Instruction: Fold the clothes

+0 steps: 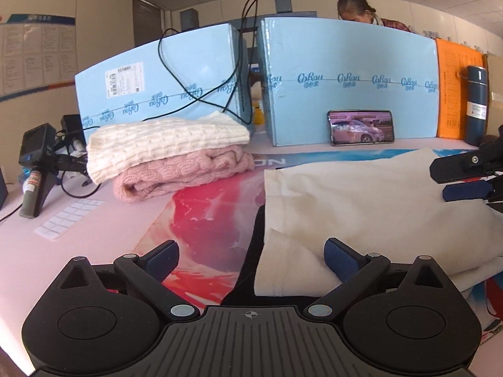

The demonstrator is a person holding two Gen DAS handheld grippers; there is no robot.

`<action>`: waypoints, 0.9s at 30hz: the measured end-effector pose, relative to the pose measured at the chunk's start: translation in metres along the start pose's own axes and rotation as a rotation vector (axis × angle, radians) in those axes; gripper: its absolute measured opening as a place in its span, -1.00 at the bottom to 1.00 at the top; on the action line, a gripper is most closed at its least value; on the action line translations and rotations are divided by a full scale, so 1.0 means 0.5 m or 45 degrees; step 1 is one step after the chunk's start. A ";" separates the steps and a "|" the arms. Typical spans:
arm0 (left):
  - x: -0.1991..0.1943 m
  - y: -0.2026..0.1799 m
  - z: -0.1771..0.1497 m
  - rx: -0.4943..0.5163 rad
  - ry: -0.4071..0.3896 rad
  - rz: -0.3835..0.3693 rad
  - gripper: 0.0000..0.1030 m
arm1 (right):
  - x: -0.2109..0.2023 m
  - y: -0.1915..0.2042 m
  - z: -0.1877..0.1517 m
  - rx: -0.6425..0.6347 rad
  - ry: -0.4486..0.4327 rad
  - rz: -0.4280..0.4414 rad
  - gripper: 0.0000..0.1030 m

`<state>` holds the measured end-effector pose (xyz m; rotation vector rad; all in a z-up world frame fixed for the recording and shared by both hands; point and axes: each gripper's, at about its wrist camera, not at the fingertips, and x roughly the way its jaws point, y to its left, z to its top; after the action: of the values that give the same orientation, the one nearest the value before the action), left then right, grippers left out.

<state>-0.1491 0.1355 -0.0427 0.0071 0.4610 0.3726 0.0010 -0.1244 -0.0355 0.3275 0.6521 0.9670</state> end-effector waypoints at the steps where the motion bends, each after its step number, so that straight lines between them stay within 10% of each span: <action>1: 0.002 0.016 -0.005 -0.031 0.012 0.062 0.96 | 0.000 -0.001 0.000 0.005 0.000 0.003 0.57; 6: -0.021 0.062 -0.015 -0.126 0.011 0.169 0.96 | -0.006 -0.006 0.001 0.033 -0.016 0.015 0.57; 14: -0.103 0.046 -0.027 -0.240 -0.072 -0.203 0.96 | -0.053 -0.007 0.036 0.025 -0.168 -0.085 0.83; 27: -0.071 -0.005 -0.046 -0.274 0.036 -0.304 1.00 | -0.030 -0.069 0.076 0.065 -0.069 -0.325 0.98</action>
<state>-0.1877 0.1189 -0.0483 -0.2601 0.4423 0.1864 0.0421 -0.1548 -0.0195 0.3059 0.6527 0.6967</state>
